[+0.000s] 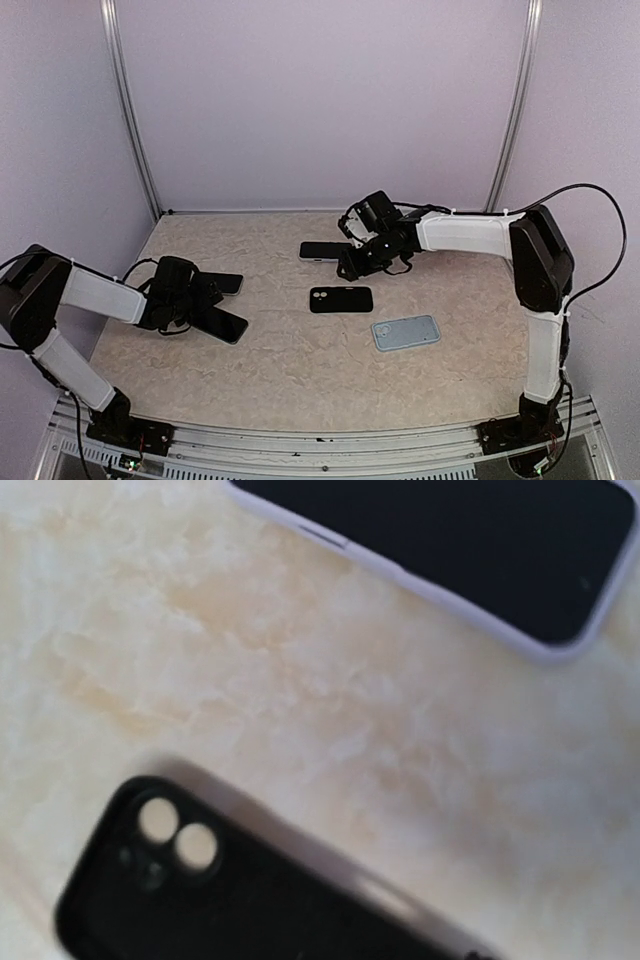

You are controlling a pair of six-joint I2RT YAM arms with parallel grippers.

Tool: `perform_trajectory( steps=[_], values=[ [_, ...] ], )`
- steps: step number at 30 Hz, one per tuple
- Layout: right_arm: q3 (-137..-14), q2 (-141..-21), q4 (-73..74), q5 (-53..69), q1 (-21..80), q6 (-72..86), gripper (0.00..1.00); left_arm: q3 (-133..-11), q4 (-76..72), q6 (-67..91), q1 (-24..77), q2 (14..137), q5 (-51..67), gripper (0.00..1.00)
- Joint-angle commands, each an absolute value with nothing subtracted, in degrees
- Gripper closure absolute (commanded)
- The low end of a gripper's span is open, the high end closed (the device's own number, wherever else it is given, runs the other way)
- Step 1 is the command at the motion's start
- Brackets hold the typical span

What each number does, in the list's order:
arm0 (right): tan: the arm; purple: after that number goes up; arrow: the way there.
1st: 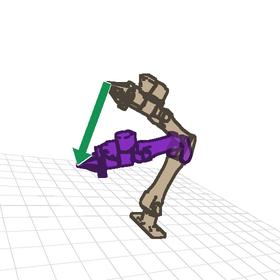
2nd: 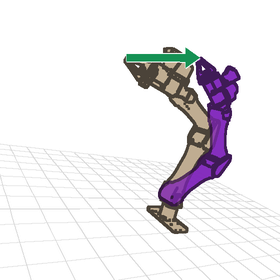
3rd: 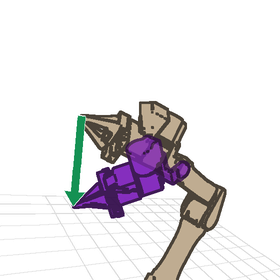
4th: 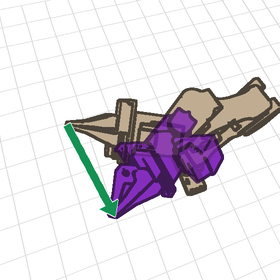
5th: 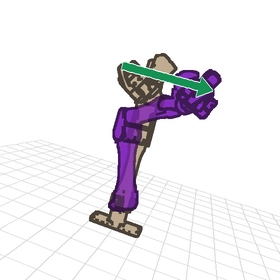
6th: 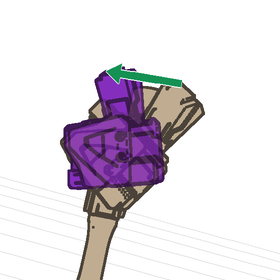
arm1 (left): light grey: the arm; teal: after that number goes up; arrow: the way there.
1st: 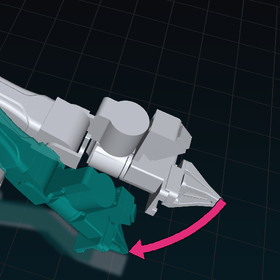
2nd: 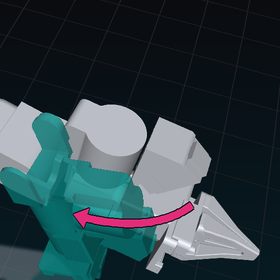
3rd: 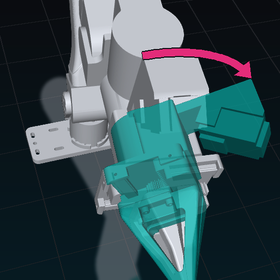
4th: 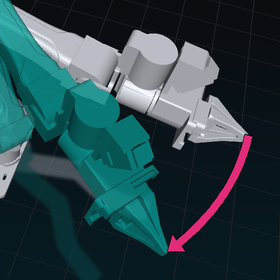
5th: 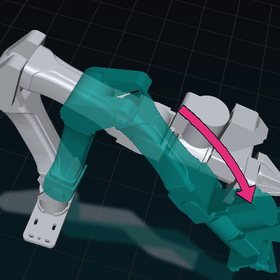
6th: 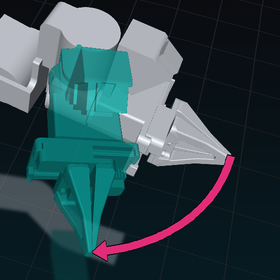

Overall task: Put the phone into the phone case
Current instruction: Rotate the phone at the center of the board, then rotate the phone case at the center of the board.

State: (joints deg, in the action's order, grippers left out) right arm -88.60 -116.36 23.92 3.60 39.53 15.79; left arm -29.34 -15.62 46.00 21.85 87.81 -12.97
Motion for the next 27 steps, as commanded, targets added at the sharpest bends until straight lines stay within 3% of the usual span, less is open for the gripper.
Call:
perform_trajectory(
  steps=[1, 13, 27],
  values=[
    [-95.85, -121.77, 31.51, 1.94, 40.07, 4.79, 0.41, -30.83, -12.73, 46.66, 24.19, 92.17, -8.9, 0.01],
    [-105.23, -128.8, 37.48, 7.67, 40.63, -11.74, 0.5, -34.13, -13.31, 47.06, 27.96, 96.6, -8.18, 0.01],
    [-110.89, -136.01, 38.74, 6.01, 41.04, -13.9, 0.55, -34.15, -12.13, 47.41, 29.61, 94.99, -8.53, 0.01]
  ],
)
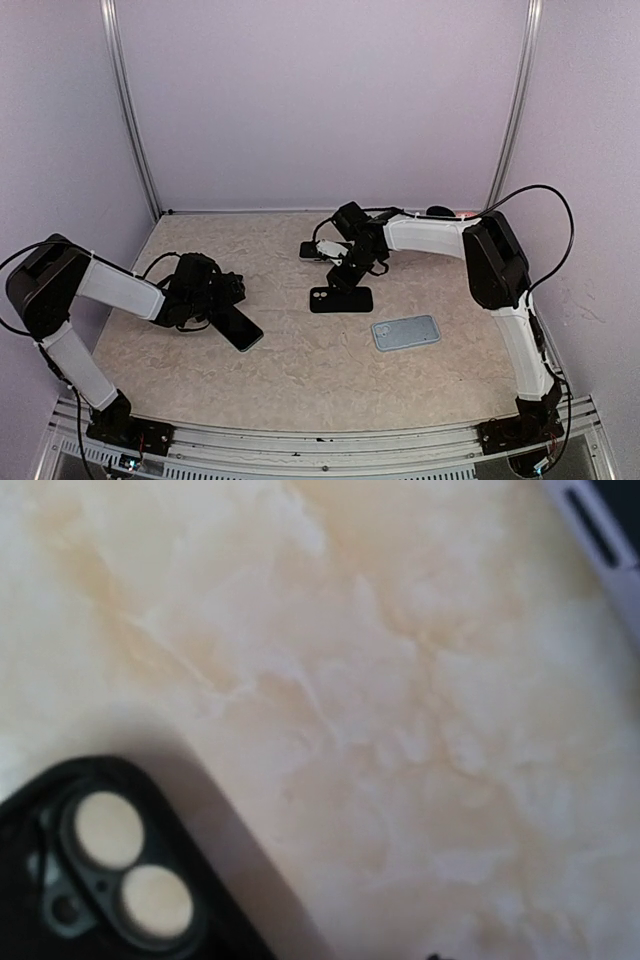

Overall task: Put the phone into the phone case
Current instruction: Rotate the phone case at the center of the board.

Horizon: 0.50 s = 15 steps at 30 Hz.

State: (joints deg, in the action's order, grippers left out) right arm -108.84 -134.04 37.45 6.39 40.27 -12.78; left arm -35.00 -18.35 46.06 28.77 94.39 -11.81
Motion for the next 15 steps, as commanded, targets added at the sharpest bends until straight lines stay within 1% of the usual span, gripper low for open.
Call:
perform_trajectory(
  steps=[1, 4, 9, 13, 15],
  values=[
    [-111.01, -136.17, 38.72, 5.98, 41.12, -13.97, 0.56, -34.11, -12.06, 47.44, 29.62, 94.9, -8.54, 0.01],
    [-111.33, -136.48, 38.52, 5.94, 41.18, -14.12, 0.61, -34.11, -11.95, 47.47, 29.62, 94.65, -8.53, 0.01],
    [-111.69, -136.58, 38.89, 6.6, 41.29, -14.48, 0.74, -34.35, -11.95, 47.69, 29.79, 94.74, -8.54, 0.01],
    [-111.44, -136.66, 39.6, 7.45, 41.23, -15.03, 0.86, -34.54, -12.0, 47.68, 29.79, 95.07, -8.57, 0.01],
    [-111.37, -136.75, 39.86, 7.5, 41.31, -14.99, 0.95, -34.58, -12.04, 47.74, 29.79, 95.21, -8.57, 0.01]
  ],
)
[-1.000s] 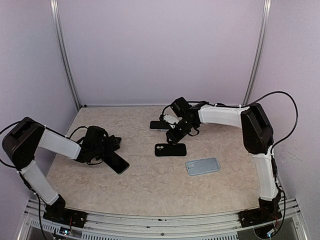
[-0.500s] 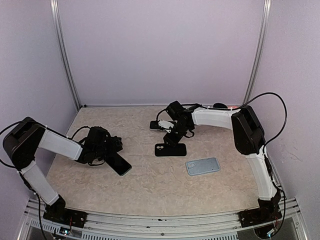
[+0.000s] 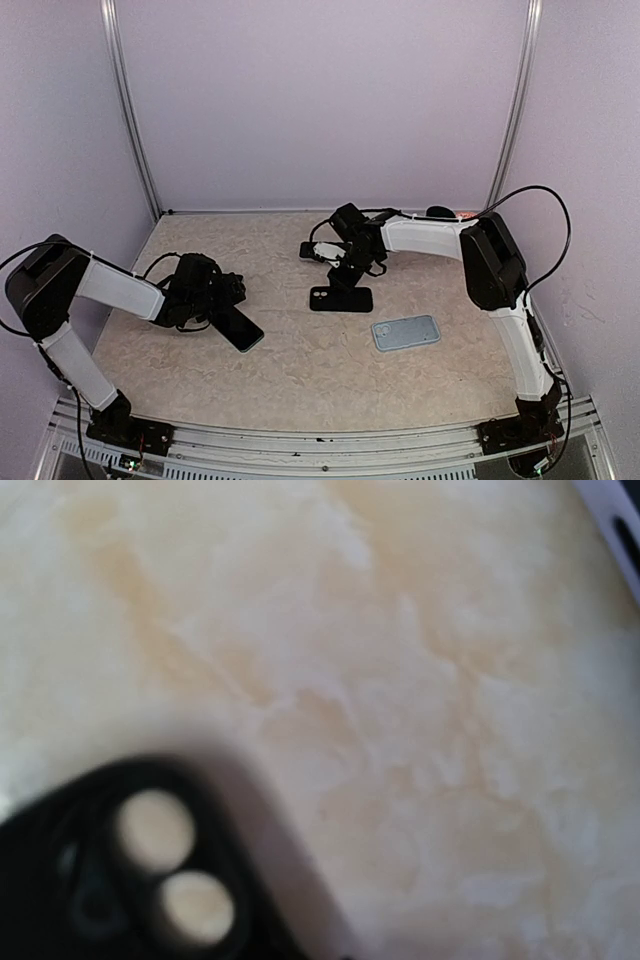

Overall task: Put the phone into the phone case
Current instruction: Rotate the phone case at the center of the board.

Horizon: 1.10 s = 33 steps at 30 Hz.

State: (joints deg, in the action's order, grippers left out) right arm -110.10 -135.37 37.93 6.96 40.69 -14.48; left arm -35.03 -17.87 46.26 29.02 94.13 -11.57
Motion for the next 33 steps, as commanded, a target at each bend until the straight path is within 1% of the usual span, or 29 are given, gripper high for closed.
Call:
perform_trajectory(
  steps=[1, 3, 11, 14, 21, 26, 33],
  values=[
    [-111.33, -136.76, 39.8, 7.55, 41.31, -14.75, 0.97, -34.55, -12.1, 47.78, 29.79, 95.32, -8.54, 0.01],
    [-111.2, -136.55, 39.81, 7.66, 41.3, -13.82, 1.0, -34.54, -12.21, 47.86, 29.79, 95.52, -8.55, 0.01],
    [-109.25, -131.23, 37.56, 3.7, 41.3, -0.95, 1.0, -34.11, -12.13, 47.95, 29.8, 95.57, -9.0, 0.01],
    [-105.63, -127.89, 35.68, 0.62, 41.25, 6.73, 1.0, -33.94, -11.89, 47.99, 29.79, 94.98, -9.36, 0.01],
    [-93.71, -121.81, 29.0, -1.15, 41.31, 22.13, 1.0, -33.24, -11.62, 48.09, 29.71, 93.22, -10.09, 0.01],
    [-86.32, -118.85, 24.63, -3.77, 41.31, 28.28, 1.0, -32.31, -11.48, 48.14, 29.71, 91.79, -10.24, 0.01],
    [-83.1, -117.98, 22.36, -4.84, 41.3, 33.47, 1.0, -31.99, -11.16, 48.12, 29.66, 90.47, -10.28, 0.01]
  ],
)
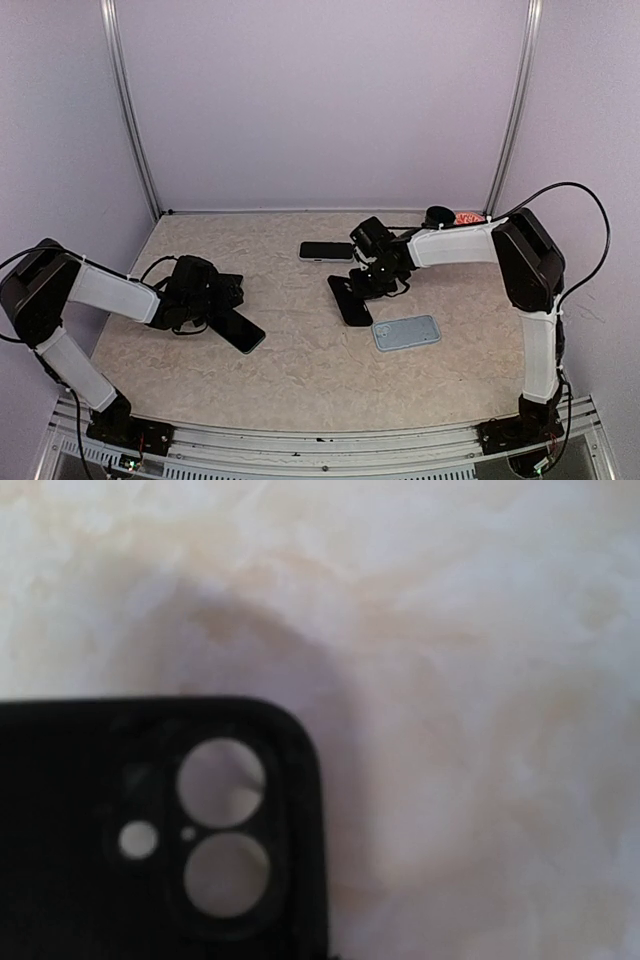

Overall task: Put the phone into the phone case
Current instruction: Rotate the phone case at the center of the board.

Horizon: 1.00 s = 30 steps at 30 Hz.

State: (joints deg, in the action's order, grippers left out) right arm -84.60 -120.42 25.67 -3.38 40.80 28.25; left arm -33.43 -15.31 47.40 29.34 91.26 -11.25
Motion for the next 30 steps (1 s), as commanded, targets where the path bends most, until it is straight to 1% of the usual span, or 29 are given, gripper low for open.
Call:
perform_trajectory(
  steps=[1, 3, 4, 6, 11, 18, 20, 22, 30],
  values=[
    [-82.82, -117.7, 22.1, -4.9, 41.25, 34.01, 1.0, -31.98, -11.12, 48.06, 29.7, 90.4, -10.33, 0.01],
    [-82.27, -117.1, 21.24, -4.65, 41.31, 34.65, 1.0, -31.92, -10.98, 47.99, 29.7, 90.23, -10.37, 0.01],
    [-82.11, -116.77, 21.06, -4.46, 41.31, 34.7, 0.98, -31.91, -10.99, 47.98, 29.64, 90.26, -10.37, 0.01],
    [-81.96, -115.96, 20.89, -4.03, 41.29, 34.59, 0.9, -31.82, -10.99, 47.86, 29.62, 90.2, -10.37, 0.01],
    [-81.11, -114.01, 21.36, -2.64, 41.23, 33.69, 0.72, -31.64, -11.37, 47.9, 29.44, 90.34, -10.12, 0.01],
    [-75.34, -110.64, 19.74, -0.14, 41.25, 33.14, 0.58, -31.64, -11.69, 47.73, 29.11, 90.47, -9.67, 0.01],
    [-73.3, -110.17, 18.65, -0.09, 41.3, 33.07, 0.56, -31.64, -11.77, 47.68, 29.01, 90.37, -9.59, 0.01],
    [-71.36, -109.84, 17.13, 2.5, 41.29, 32.96, 0.54, -31.58, -11.84, 47.59, 28.92, 90.36, -9.59, 0.01],
    [-66.44, -108.47, 12.95, 6.66, 41.82, 32.65, 0.52, -30.79, -12.59, 48.11, 28.92, 90.67, -9.45, 0.01]
  ],
)
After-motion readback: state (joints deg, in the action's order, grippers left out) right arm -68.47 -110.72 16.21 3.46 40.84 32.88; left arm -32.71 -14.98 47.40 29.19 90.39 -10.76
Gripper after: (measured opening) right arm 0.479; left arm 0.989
